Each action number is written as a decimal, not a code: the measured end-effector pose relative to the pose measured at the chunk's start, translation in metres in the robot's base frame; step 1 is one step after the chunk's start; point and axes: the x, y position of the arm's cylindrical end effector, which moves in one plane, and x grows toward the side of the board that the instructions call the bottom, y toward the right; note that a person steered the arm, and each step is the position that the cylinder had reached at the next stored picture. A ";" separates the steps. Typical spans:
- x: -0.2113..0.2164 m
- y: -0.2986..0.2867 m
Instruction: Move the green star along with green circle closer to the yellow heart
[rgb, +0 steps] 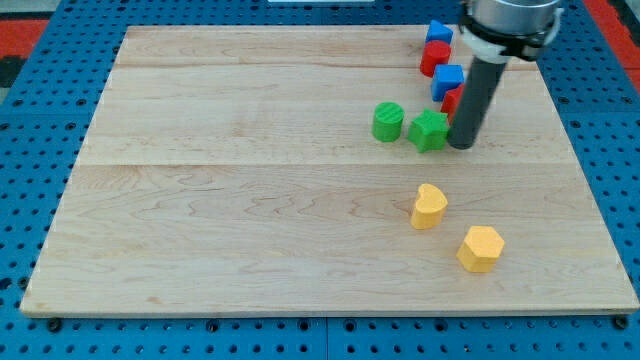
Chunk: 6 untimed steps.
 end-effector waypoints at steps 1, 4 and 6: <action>-0.002 -0.047; 0.001 -0.239; -0.019 -0.370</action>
